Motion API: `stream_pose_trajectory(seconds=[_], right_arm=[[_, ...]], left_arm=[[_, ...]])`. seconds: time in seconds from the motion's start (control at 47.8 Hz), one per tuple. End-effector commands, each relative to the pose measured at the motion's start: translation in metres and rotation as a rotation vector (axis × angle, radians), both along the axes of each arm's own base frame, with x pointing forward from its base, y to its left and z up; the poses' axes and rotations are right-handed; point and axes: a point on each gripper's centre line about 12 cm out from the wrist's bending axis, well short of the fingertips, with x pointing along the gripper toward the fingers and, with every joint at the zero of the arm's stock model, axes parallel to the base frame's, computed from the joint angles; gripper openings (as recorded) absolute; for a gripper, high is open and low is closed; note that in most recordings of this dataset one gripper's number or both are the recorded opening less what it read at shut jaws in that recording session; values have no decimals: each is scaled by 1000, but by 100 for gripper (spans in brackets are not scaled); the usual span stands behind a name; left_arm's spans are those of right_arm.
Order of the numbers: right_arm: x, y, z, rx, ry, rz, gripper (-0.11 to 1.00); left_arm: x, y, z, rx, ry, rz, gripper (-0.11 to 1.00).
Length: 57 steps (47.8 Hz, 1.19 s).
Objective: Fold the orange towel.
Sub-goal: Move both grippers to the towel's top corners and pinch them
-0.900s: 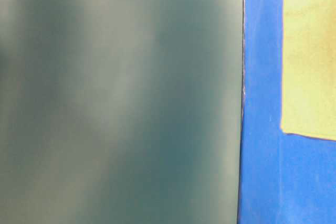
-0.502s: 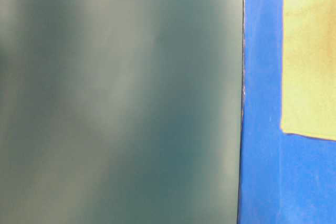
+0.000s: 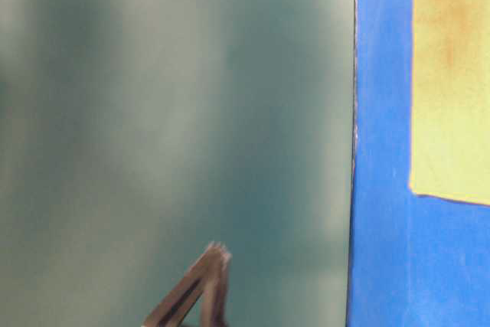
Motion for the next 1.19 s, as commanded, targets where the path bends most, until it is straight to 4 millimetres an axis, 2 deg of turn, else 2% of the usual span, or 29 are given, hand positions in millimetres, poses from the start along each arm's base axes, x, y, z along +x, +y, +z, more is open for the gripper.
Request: stream_pose_trajectory(seconds=[0.0,0.105,0.146,0.188,0.46,0.669,0.774,0.921,0.983,1.046,1.109,1.13,1.172], right_arm=[[0,-11,-12,36,48,-47,12],[-2,-23,-38,90,138,-99,43],[-3,-26,-48,108,173,-112,56],[-3,-30,-56,124,201,-125,62],[2,-43,-102,170,296,-149,59],[7,-49,-128,187,329,-152,59],[8,-50,-137,200,349,-152,58],[8,-50,-140,201,357,-151,55],[7,-49,-140,199,358,-148,45],[7,-49,-141,199,358,-147,28],[8,-47,-141,197,360,-139,8],[9,-47,-140,197,358,-138,3],[10,-46,-140,195,358,-130,1]], left_arm=[[20,12,-3,-5,7,20,61],[40,24,-22,-23,64,35,88],[48,27,-29,-25,80,36,91],[55,30,-35,-31,95,40,90],[86,46,-91,-68,209,53,88],[93,50,-130,-91,280,58,88],[92,51,-137,-96,291,62,88],[91,51,-138,-97,299,61,85],[90,51,-139,-99,305,61,81],[90,49,-140,-98,313,56,71],[92,47,-140,-86,322,44,53],[92,46,-140,-83,324,40,47],[93,44,-140,-82,330,32,33]])
